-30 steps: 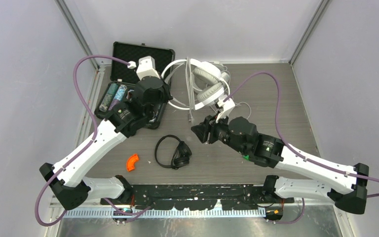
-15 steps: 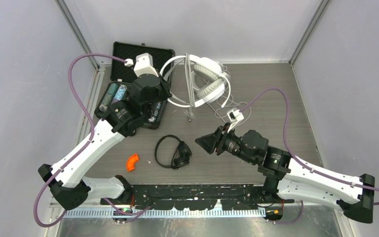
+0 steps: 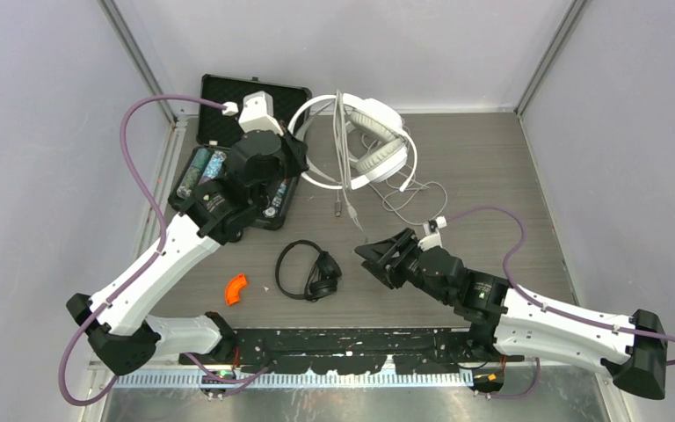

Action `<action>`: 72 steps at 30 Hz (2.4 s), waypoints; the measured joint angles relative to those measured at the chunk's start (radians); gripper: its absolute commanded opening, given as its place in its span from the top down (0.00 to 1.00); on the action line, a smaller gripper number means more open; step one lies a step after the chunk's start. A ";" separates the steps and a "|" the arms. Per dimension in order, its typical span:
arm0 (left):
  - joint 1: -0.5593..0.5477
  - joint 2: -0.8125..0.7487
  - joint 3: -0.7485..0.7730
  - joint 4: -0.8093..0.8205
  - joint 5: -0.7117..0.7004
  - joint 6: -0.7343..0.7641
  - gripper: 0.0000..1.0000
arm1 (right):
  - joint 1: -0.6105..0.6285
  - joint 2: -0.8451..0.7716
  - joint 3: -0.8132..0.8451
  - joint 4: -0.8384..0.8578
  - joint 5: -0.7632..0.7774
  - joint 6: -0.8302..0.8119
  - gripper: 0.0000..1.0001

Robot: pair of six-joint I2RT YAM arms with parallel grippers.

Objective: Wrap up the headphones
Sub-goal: Wrap the headphones cable around the headphones.

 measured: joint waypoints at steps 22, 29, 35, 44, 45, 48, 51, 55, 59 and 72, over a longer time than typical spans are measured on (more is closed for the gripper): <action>0.000 -0.045 -0.034 0.121 0.143 0.019 1.00 | -0.029 -0.042 0.095 -0.286 0.209 0.478 0.32; 0.000 -0.045 -0.048 0.169 0.199 0.019 1.00 | -0.035 0.096 0.123 -0.190 0.143 0.499 0.32; 0.000 -0.045 -0.072 0.220 0.269 0.019 1.00 | -0.053 0.215 0.123 -0.087 0.068 0.519 0.31; 0.000 -0.045 -0.078 0.241 0.318 0.018 1.00 | -0.093 0.239 0.123 -0.021 0.021 0.538 0.29; 0.000 -0.045 -0.079 0.245 0.320 0.019 1.00 | -0.093 0.239 0.124 -0.020 0.015 0.539 0.29; 0.000 -0.045 -0.080 0.256 0.325 0.024 1.00 | -0.093 0.250 0.129 -0.012 -0.013 0.539 0.30; 0.000 -0.045 -0.080 0.270 0.332 0.039 1.00 | -0.093 0.279 0.129 -0.002 -0.047 0.540 0.30; 0.000 -0.042 -0.080 0.291 0.342 0.068 1.00 | -0.093 0.328 0.129 0.019 -0.084 0.544 0.30; 0.000 -0.037 -0.081 0.309 0.357 0.085 1.00 | -0.093 0.378 0.132 0.063 -0.114 0.552 0.34; 0.000 -0.030 -0.081 0.330 0.372 0.106 1.00 | -0.093 0.407 0.114 0.204 -0.095 0.558 1.00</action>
